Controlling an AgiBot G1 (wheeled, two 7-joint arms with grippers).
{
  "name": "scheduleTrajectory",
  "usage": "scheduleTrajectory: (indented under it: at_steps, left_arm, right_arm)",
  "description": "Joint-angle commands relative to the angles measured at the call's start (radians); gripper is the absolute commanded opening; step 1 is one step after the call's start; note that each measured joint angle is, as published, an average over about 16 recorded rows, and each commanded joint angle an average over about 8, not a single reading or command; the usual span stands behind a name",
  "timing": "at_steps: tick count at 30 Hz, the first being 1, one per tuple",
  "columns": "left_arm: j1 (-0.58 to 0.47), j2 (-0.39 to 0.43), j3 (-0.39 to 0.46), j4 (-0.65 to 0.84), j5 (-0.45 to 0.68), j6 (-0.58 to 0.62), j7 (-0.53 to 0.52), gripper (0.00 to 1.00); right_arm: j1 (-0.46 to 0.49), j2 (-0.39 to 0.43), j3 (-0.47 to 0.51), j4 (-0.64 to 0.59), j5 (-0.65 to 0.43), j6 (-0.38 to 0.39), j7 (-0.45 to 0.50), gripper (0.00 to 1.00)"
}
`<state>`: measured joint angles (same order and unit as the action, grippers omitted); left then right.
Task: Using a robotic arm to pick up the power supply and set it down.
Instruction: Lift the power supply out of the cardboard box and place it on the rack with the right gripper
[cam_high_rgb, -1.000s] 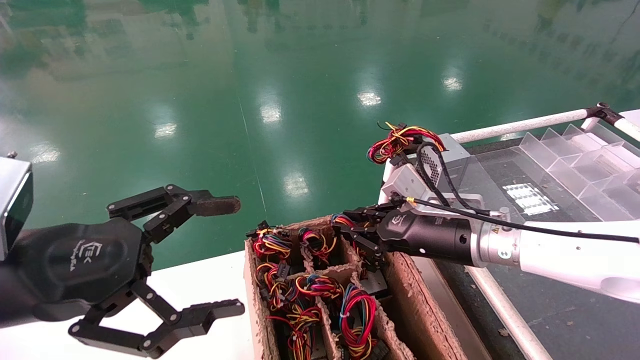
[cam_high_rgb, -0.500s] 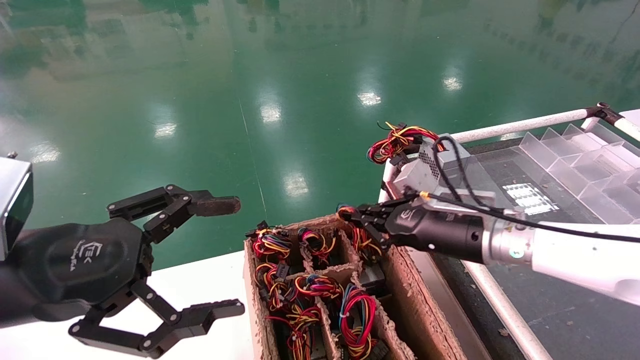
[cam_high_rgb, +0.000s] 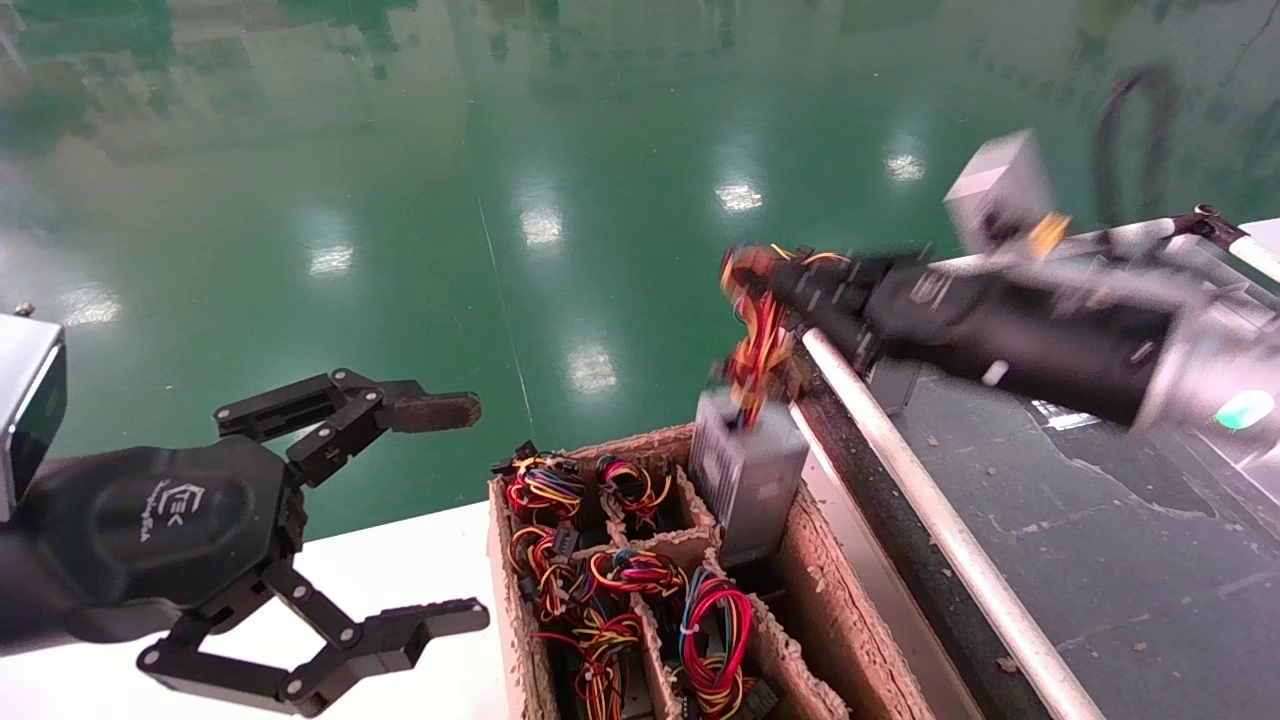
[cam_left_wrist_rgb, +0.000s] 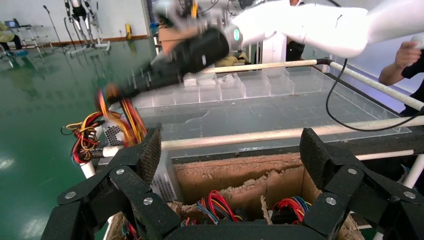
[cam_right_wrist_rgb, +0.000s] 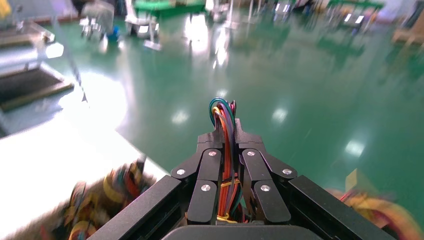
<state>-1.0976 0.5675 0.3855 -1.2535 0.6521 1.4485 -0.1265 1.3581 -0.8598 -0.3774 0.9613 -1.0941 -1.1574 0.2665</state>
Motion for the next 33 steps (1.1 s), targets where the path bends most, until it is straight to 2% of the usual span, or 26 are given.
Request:
scheduleTrajectory:
  at_steps: [1,9,13,23,27,33]
  left_arm:
    - [0.000,0.000,0.000,0.000,0.000,0.000,0.000,1.00]
    - [0.000,0.000,0.000,0.000,0.000,0.000,0.000,1.00]
    - [0.000,0.000,0.000,0.000,0.000,0.000,0.000,1.00]
    - [0.000,0.000,0.000,0.000,0.000,0.000,0.000,1.00]
    - [0.000,0.000,0.000,0.000,0.000,0.000,0.000,1.00]
    - [0.000,0.000,0.000,0.000,0.000,0.000,0.000,1.00]
  right_arm:
    - [0.022,0.016,0.020,-0.001,0.023,-0.008,0.005,0.00]
    - [0.203,0.009,0.054,-0.181,0.071,-0.086,-0.012,0.00]
    - [0.310,-0.012,0.053,-0.315,0.050,-0.085,-0.061,0.00]
    - [0.502,-0.034,0.043,-0.625,-0.030,0.005,-0.243,0.00]
    - [0.543,-0.028,0.036,-0.717,-0.056,0.048,-0.311,0.00]
    - [0.567,-0.027,0.015,-0.834,-0.104,0.175,-0.390,0.00]
